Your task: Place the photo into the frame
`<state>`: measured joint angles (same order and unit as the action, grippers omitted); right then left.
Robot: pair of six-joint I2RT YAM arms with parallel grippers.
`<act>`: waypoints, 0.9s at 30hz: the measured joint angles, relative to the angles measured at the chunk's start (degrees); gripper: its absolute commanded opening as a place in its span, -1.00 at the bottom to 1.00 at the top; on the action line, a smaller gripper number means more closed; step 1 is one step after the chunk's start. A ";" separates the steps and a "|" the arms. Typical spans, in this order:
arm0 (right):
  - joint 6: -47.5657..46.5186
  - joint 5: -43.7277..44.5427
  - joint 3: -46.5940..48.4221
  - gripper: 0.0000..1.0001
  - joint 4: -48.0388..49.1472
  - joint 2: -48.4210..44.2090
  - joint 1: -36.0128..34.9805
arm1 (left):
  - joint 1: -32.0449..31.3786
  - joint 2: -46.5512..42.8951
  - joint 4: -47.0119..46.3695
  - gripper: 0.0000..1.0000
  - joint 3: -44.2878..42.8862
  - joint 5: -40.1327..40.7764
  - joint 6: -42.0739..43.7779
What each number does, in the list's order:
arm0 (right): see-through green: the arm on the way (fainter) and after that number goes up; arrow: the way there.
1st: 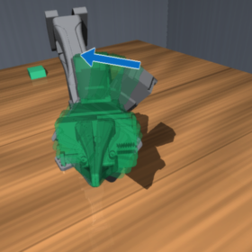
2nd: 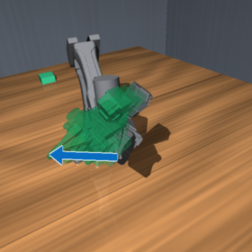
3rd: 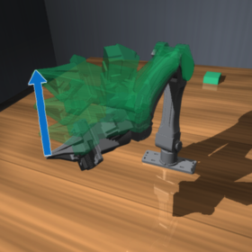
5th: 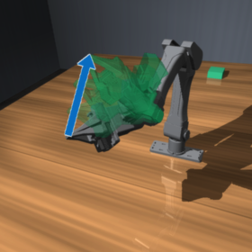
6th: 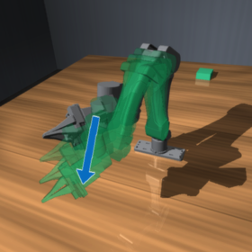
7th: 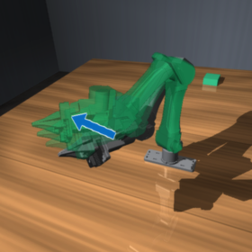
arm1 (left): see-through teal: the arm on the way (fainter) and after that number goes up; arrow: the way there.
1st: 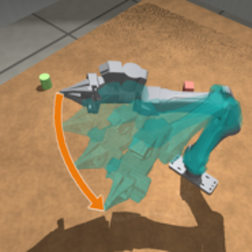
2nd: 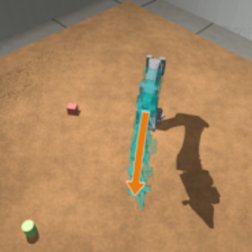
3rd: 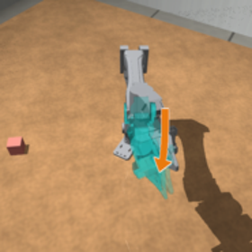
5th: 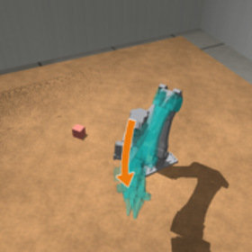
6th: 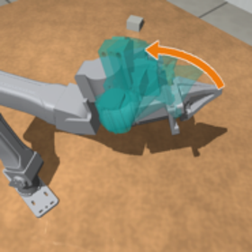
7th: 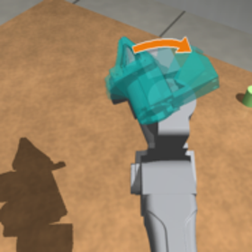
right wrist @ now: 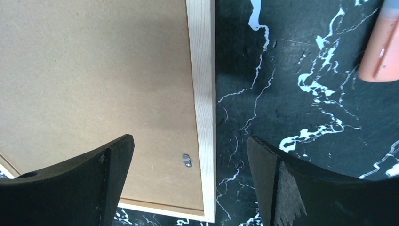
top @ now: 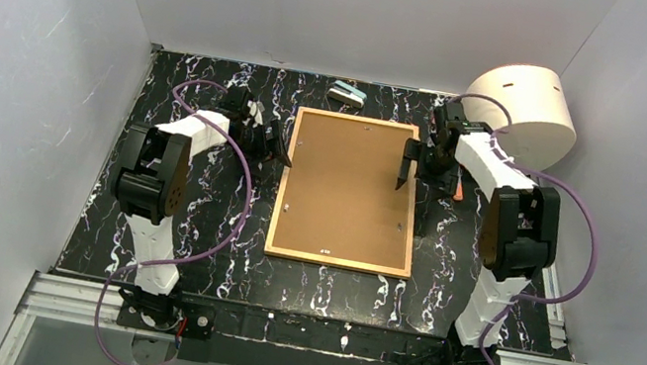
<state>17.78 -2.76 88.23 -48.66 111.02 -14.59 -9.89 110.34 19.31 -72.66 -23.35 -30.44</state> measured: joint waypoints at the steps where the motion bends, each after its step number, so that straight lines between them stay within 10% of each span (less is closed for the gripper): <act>1: 0.31 -0.17 -1.14 0.97 0.81 -0.52 0.00 | 0.00 0.00 0.00 0.61 0.00 -0.15 0.00; 27: 9.20 -15.17 -28.26 0.49 20.52 -13.62 -2.34 | 0.07 -7.50 3.93 -0.76 12.55 -2.73 3.06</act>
<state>26.98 -17.93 59.96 -28.14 97.41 -16.93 -9.82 102.85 23.24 -60.12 -26.09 -27.38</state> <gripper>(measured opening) 0.777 0.228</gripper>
